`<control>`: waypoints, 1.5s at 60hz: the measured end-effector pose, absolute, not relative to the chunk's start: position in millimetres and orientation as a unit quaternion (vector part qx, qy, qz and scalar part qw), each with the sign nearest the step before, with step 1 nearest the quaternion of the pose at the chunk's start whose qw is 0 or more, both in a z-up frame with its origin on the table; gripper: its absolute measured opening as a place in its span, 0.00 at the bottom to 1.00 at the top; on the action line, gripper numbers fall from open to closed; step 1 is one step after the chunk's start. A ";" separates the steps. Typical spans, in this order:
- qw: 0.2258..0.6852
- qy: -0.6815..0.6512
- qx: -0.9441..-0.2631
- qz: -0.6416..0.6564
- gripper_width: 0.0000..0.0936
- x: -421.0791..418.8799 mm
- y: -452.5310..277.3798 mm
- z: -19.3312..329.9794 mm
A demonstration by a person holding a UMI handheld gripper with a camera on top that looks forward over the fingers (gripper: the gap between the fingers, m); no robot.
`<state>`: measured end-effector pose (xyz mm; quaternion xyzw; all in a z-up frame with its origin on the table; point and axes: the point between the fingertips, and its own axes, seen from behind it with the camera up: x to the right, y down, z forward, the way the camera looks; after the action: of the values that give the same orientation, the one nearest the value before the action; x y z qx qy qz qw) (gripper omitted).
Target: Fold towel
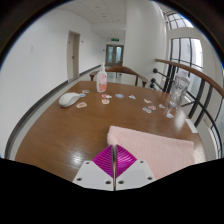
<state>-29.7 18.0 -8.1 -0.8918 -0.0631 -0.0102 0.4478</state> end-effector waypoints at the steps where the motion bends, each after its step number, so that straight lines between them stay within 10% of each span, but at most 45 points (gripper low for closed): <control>1: 0.448 -0.063 -0.892 -0.008 0.01 -30.1 18.2 -8.2; 21: 0.515 0.027 -0.857 0.010 0.02 80.2 9.3 85.6; 36: 0.438 0.098 -0.893 -0.034 0.05 203.8 -21.1 15.7; 45: 0.424 0.121 -0.897 -0.030 0.96 221.6 -33.2 2.1; 90: 0.557 -0.005 -0.830 -0.038 0.90 99.1 -164.0 124.5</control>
<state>99.1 -164.0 124.5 -0.8298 -0.0046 -0.0377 0.5568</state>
